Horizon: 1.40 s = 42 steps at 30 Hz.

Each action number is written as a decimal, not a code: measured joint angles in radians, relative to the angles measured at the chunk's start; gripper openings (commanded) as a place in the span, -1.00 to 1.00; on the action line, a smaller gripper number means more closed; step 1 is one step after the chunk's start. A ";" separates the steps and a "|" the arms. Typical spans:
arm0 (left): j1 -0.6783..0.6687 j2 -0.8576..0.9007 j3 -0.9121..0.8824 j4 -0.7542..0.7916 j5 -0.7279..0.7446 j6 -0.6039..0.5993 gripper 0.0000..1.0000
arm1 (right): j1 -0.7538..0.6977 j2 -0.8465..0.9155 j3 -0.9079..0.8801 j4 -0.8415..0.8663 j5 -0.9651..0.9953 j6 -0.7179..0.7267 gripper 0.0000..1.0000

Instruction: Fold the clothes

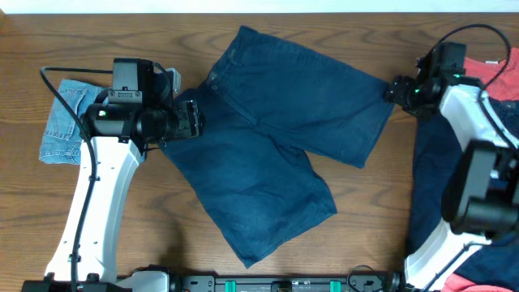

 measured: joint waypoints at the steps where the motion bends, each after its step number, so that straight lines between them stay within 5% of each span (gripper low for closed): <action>1: 0.000 0.000 0.000 -0.001 0.000 0.000 0.39 | 0.000 0.020 0.000 0.036 0.005 0.001 0.48; 8: 0.000 0.000 0.000 0.000 0.000 0.000 0.39 | 0.000 0.115 0.000 0.196 0.002 0.011 0.39; 9: 0.000 0.000 0.000 0.000 0.000 0.000 0.39 | 0.000 0.121 0.000 0.216 -0.002 0.013 0.14; 11: 0.000 0.000 0.000 0.000 0.000 0.000 0.40 | 0.000 0.141 0.002 0.265 -0.015 0.017 -0.81; 12: 0.000 0.000 0.000 0.000 0.000 0.000 0.39 | 0.000 0.151 0.002 0.287 -0.021 0.023 -0.98; 24: 0.000 0.000 0.000 0.007 0.000 0.000 0.39 | -0.009 0.198 -0.004 0.772 -0.086 0.166 -0.98; 25: 0.000 0.000 0.000 0.008 0.000 0.000 0.40 | -0.013 0.198 0.001 0.814 -0.091 0.188 -0.72; 27: 0.000 0.000 0.000 0.008 0.000 0.000 0.40 | -0.023 0.198 0.014 0.839 -0.093 0.224 0.63; 29: 0.000 0.000 0.000 0.009 0.000 0.000 0.50 | -0.038 0.198 0.028 0.837 -0.113 0.237 0.99; 35: 0.000 0.000 0.000 0.009 0.000 0.005 0.57 | -0.081 0.192 0.035 0.784 -0.281 0.243 0.99; 42: 0.000 0.000 0.000 0.008 -0.087 0.031 0.59 | -0.109 0.005 0.039 0.413 -0.488 0.221 0.98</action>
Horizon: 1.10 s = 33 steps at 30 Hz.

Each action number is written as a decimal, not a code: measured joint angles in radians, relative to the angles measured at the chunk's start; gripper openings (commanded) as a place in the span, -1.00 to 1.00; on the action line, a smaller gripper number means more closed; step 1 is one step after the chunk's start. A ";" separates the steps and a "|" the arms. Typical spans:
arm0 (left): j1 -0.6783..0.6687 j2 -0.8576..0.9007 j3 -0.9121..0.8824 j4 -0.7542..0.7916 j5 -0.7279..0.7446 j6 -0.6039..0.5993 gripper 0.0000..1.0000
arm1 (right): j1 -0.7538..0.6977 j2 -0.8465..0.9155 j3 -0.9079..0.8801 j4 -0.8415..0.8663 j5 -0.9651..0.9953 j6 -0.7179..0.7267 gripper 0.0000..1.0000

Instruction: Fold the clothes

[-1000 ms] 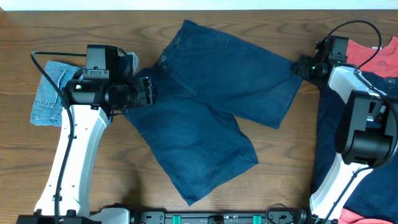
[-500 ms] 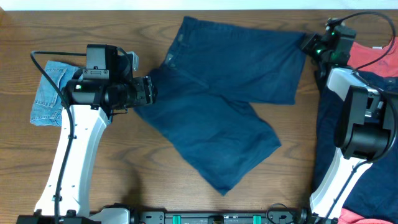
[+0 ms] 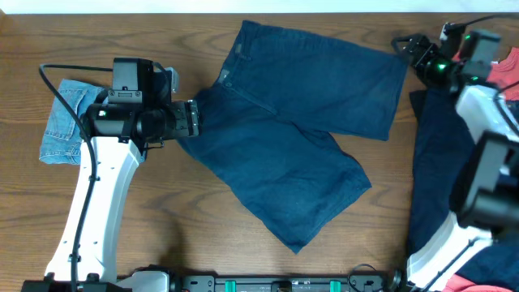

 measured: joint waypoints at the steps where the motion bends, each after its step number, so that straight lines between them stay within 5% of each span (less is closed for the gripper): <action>1: 0.000 0.000 0.000 0.000 -0.023 0.002 0.59 | 0.001 -0.051 0.003 -0.089 -0.012 -0.024 0.98; 8: 0.000 0.032 0.000 -0.018 -0.108 0.007 0.60 | 0.084 -0.262 0.026 -0.668 0.038 -0.171 0.96; 12: 0.000 0.083 0.000 -0.032 -0.120 0.007 0.60 | 0.184 -0.250 -0.014 -0.875 0.205 -0.203 0.73; 15: 0.000 0.110 -0.004 -0.039 -0.128 0.007 0.67 | 0.241 -0.233 -0.097 -0.897 0.288 -0.217 0.48; 24: 0.000 0.114 -0.008 -0.040 -0.132 0.018 0.80 | 0.274 -0.220 -0.391 -0.756 0.417 -0.235 0.32; 27: 0.000 0.114 -0.008 -0.038 -0.132 0.030 0.82 | 0.278 -0.220 -0.434 -0.710 0.397 -0.284 0.03; 30: 0.000 0.114 -0.008 -0.037 -0.132 0.037 0.82 | 0.294 -0.222 -0.452 -0.701 0.375 -0.328 -0.66; 33: 0.001 0.114 -0.008 -0.037 -0.134 0.045 0.82 | 0.307 -0.220 -0.466 -0.716 0.388 -0.341 -0.98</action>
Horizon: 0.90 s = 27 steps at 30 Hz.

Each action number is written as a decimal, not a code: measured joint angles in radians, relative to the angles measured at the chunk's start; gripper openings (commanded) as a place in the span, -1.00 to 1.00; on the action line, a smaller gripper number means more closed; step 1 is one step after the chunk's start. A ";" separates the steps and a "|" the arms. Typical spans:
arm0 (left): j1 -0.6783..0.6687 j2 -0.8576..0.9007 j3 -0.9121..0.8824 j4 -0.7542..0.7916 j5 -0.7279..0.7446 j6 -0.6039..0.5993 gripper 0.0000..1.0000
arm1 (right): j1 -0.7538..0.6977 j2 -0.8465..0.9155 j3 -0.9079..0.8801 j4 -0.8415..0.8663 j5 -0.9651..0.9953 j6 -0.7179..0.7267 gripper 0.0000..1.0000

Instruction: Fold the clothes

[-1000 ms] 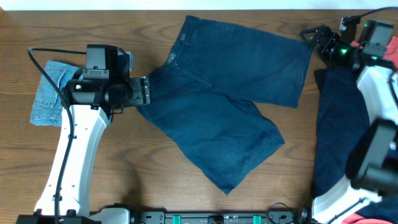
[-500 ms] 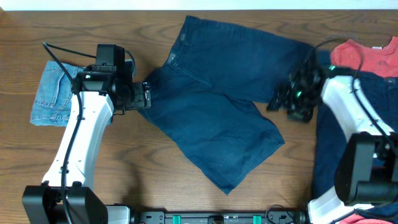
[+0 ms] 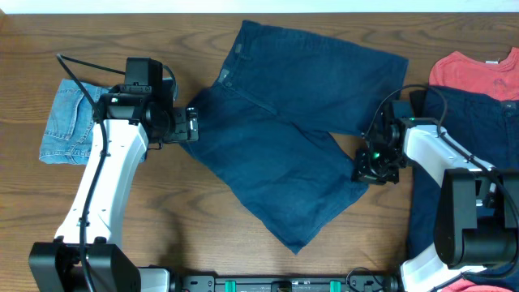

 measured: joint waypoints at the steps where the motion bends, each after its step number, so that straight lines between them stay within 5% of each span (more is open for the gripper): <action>1: 0.002 0.000 0.000 0.000 0.000 0.003 0.83 | 0.000 0.000 0.000 -0.004 0.018 0.006 -0.98; 8: 0.023 0.000 0.000 0.000 0.000 0.008 0.92 | -0.068 0.000 0.064 -0.016 0.211 0.145 -0.97; 9: 0.024 0.000 0.000 0.000 0.000 0.008 0.92 | -0.082 0.000 0.082 -0.006 0.227 0.152 -0.85; 11: 0.024 0.000 0.000 0.000 0.003 0.007 0.93 | -0.117 0.000 0.134 0.013 0.251 0.150 -0.27; 15: 0.024 0.000 -0.004 -0.001 0.027 0.008 0.95 | -0.129 0.000 0.227 -0.014 0.250 0.123 0.29; 21: 0.024 0.040 -0.068 0.028 0.048 0.013 0.90 | -0.129 0.000 0.339 -0.111 0.206 0.100 0.32; 27: 0.024 0.177 -0.142 0.161 0.135 0.064 0.41 | -0.129 0.000 0.381 -0.126 0.024 0.043 0.32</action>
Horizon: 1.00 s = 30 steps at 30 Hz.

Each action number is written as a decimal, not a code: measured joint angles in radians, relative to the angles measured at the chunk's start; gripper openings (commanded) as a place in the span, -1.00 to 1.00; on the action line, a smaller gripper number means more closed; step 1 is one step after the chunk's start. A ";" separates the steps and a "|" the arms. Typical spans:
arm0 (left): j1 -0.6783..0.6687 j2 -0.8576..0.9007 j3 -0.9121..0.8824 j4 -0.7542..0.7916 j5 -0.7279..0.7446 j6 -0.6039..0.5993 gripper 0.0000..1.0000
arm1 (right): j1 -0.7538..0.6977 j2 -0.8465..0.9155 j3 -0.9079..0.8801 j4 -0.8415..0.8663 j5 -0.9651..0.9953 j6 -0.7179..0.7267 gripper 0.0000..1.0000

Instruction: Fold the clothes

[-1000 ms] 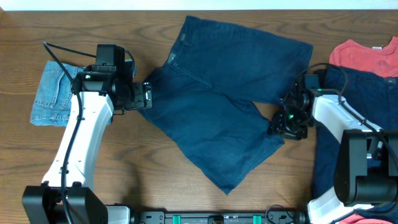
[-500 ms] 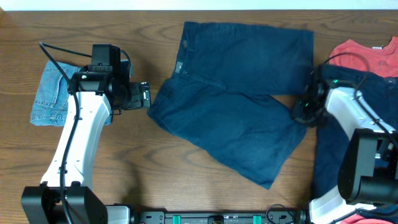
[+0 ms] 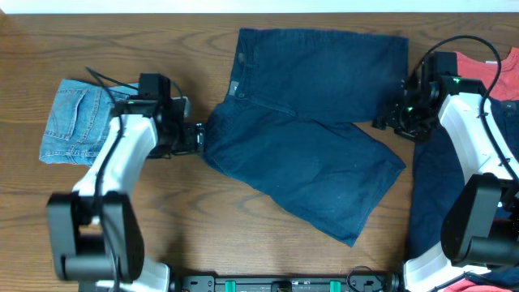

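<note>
Dark blue shorts (image 3: pixel 308 138) lie spread across the middle of the table, waistband to the left, one leg along the far edge and the other slanting toward the near right. My left gripper (image 3: pixel 199 139) is at the near corner of the waistband and looks shut on it. At the near corner of the far leg's hem is my right gripper (image 3: pixel 386 122); its jaws are too dark to read from above.
A folded light-blue denim piece (image 3: pixel 73 122) lies at the left, behind the left arm. A red garment (image 3: pixel 486 66) and a dark navy garment (image 3: pixel 434 203) lie at the right edge, under the right arm.
The shorts have turned and shifted right, the far leg now lying straight along the back. My left gripper moved nearer and right with the waistband. My right gripper went from the near leg's hem corner to the far leg's.
The left gripper stayed at the waistband corner at every moment. The right gripper was at the far leg's hem, then at its far corner with the shorts drawn rightward, then at the near leg's hem corner. Now the shorts lie flatter and further right.
</note>
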 measured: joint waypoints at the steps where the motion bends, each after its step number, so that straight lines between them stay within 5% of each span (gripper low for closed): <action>1: 0.000 0.025 -0.003 0.024 0.010 0.008 0.28 | 0.000 0.000 0.000 -0.004 -0.034 -0.010 0.32; 4: 0.000 0.081 -0.006 0.072 0.036 0.020 -0.21 | 0.000 0.000 0.000 -0.013 -0.110 -0.031 0.32; 6: 0.000 0.106 -0.006 0.083 0.053 0.020 -0.81 | 0.000 0.000 0.000 -0.021 -0.139 -0.042 0.33; 7: 0.000 0.116 -0.006 0.082 0.058 0.026 -0.88 | 0.001 0.000 0.000 -0.024 -0.150 -0.048 0.33; 14: 0.016 0.134 -0.006 0.034 0.016 0.014 -0.88 | 0.046 0.000 -0.002 -0.073 -0.130 -0.056 0.36; 21: 0.194 0.117 -0.006 -0.075 -0.118 -0.097 -0.88 | 0.077 0.000 -0.104 -0.059 -0.058 -0.008 0.05; 26: 0.278 0.105 -0.006 -0.097 -0.098 -0.119 -0.88 | 0.130 0.000 -0.270 0.079 -0.058 0.024 0.02; 30: 0.271 0.105 -0.006 -0.105 -0.085 -0.114 -0.88 | 0.179 0.000 -0.374 0.208 -0.077 0.027 -0.60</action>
